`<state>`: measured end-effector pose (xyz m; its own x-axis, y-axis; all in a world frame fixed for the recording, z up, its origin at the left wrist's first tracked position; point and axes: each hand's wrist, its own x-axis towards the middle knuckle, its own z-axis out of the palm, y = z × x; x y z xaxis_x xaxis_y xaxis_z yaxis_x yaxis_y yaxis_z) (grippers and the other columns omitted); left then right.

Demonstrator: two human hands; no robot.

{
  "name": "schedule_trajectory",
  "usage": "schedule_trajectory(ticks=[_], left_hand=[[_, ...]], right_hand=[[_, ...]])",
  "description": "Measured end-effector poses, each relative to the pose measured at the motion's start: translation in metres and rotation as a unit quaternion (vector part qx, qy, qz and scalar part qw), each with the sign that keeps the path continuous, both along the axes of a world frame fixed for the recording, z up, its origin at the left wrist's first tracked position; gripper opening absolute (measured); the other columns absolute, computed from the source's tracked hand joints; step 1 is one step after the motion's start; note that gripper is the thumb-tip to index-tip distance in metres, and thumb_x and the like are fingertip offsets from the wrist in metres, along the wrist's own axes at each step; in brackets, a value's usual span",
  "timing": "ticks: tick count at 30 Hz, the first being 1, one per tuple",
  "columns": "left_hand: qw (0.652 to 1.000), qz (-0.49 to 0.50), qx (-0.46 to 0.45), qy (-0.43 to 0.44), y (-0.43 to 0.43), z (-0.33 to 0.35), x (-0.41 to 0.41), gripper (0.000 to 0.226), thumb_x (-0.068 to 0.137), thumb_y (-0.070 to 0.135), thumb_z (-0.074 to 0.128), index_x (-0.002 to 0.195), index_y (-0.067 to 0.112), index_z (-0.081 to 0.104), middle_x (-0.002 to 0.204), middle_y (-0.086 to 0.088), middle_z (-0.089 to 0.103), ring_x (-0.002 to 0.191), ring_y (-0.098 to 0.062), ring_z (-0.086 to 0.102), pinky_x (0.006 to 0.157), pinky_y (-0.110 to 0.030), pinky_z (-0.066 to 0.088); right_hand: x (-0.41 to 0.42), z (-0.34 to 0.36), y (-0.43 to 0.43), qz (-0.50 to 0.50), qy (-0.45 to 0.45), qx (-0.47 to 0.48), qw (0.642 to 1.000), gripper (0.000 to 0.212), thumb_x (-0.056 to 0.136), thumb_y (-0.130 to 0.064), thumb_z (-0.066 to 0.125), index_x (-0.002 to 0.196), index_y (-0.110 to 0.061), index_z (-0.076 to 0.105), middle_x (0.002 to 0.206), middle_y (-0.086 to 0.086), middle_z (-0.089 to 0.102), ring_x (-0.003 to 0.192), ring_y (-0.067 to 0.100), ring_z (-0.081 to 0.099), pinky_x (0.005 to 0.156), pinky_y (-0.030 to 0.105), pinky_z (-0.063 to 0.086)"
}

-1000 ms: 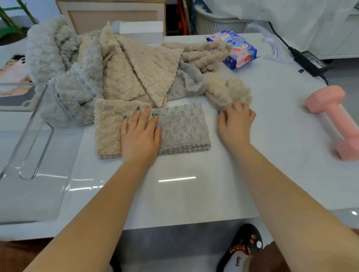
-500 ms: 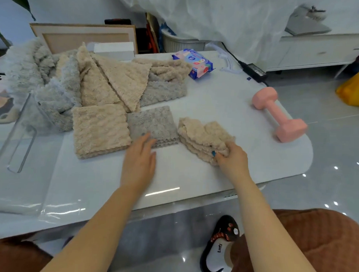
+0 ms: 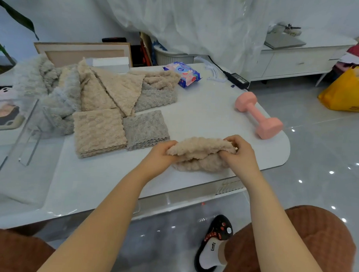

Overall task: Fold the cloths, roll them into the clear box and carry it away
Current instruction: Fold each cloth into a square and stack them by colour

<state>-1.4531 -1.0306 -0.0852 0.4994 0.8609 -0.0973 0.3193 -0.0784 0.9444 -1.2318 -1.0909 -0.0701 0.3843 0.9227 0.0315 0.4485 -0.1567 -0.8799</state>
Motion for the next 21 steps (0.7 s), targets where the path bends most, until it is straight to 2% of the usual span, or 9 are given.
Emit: schedule_trajectory(ticks=[3,5,9,11,13,16,18,19,21], left_hand=[[0.994,0.021,-0.078,-0.079,-0.003,0.016,-0.005,0.019,0.087,0.015,0.066,0.104,0.008,0.068,0.097,-0.01,0.071,0.092,-0.02,0.067,0.083,-0.031,0.052],[0.97,0.069,-0.14,-0.188,-0.004,0.026,-0.01,0.022,0.085,0.02,0.064,0.105,0.01,0.068,0.098,-0.006,0.073,0.093,-0.019,0.069,0.08,-0.03,0.056],[0.878,0.105,-0.31,-0.35,0.0,0.033,-0.019,0.048,0.094,0.046,0.044,0.126,0.013,0.059,0.121,-0.01,0.065,0.112,-0.027,0.062,0.093,-0.042,0.051],[0.883,0.067,-0.346,-0.31,-0.002,0.029,-0.022,0.057,0.094,0.055,0.038,0.131,0.016,0.055,0.128,-0.01,0.062,0.118,-0.028,0.059,0.1,-0.045,0.045],[0.913,0.045,-0.334,-0.231,-0.005,0.021,-0.02,0.051,0.094,0.047,0.047,0.131,0.013,0.055,0.128,-0.013,0.061,0.116,-0.027,0.059,0.1,-0.044,0.046],[0.944,0.098,-0.269,-0.166,-0.003,0.017,-0.021,0.024,0.096,0.019,0.053,0.118,0.013,0.06,0.11,-0.007,0.07,0.096,-0.019,0.069,0.078,-0.032,0.056],[0.95,0.11,-0.245,-0.162,0.001,0.019,-0.023,0.021,0.096,0.02,0.053,0.116,0.016,0.06,0.093,0.0,0.073,0.073,-0.013,0.07,0.059,-0.025,0.054],[0.954,0.106,-0.236,-0.155,0.006,0.021,-0.025,0.021,0.096,0.022,0.054,0.115,0.015,0.06,0.086,0.001,0.072,0.063,-0.011,0.066,0.052,-0.022,0.05],[0.967,0.094,-0.195,-0.135,0.015,0.028,-0.027,0.023,0.096,0.025,0.055,0.11,0.009,0.062,0.079,-0.005,0.068,0.056,-0.011,0.059,0.05,-0.022,0.043]], right_hand=[[-0.001,0.005,0.003,0.0,0.025,-0.049,0.999,0.013,0.078,-0.014,0.065,0.07,-0.011,0.056,0.063,0.0,0.054,0.061,0.017,0.049,0.058,0.028,0.037],[-0.009,0.015,0.002,0.05,0.141,-0.059,0.987,0.01,0.081,-0.012,0.065,0.073,-0.007,0.063,0.065,0.006,0.059,0.062,0.019,0.057,0.06,0.028,0.041],[-0.029,0.022,0.0,0.107,0.461,-0.08,0.877,0.02,0.084,-0.016,0.059,0.097,-0.006,0.071,0.094,0.014,0.071,0.087,0.026,0.069,0.079,0.037,0.054],[-0.035,0.014,0.003,0.104,0.575,-0.086,0.807,0.029,0.084,-0.025,0.058,0.104,-0.007,0.069,0.103,0.013,0.069,0.098,0.027,0.066,0.093,0.041,0.048],[-0.039,0.008,0.004,0.118,0.616,-0.091,0.774,0.04,0.088,-0.033,0.056,0.118,-0.008,0.063,0.116,0.014,0.065,0.112,0.03,0.06,0.103,0.046,0.041],[-0.037,0.002,0.006,0.131,0.638,-0.076,0.755,0.054,0.087,-0.035,0.059,0.132,-0.006,0.052,0.132,0.017,0.056,0.123,0.032,0.053,0.105,0.048,0.04],[-0.032,0.001,0.005,0.128,0.665,-0.067,0.733,0.048,0.086,-0.034,0.056,0.125,-0.005,0.059,0.13,0.017,0.058,0.121,0.032,0.055,0.101,0.049,0.044],[-0.028,0.0,0.005,0.129,0.661,-0.074,0.735,0.041,0.086,-0.03,0.055,0.116,-0.005,0.066,0.123,0.017,0.063,0.115,0.031,0.06,0.097,0.048,0.048],[-0.023,0.005,0.008,0.134,0.576,-0.096,0.801,0.029,0.08,-0.015,0.058,0.105,-0.004,0.07,0.107,0.014,0.07,0.101,0.028,0.067,0.087,0.042,0.054]])
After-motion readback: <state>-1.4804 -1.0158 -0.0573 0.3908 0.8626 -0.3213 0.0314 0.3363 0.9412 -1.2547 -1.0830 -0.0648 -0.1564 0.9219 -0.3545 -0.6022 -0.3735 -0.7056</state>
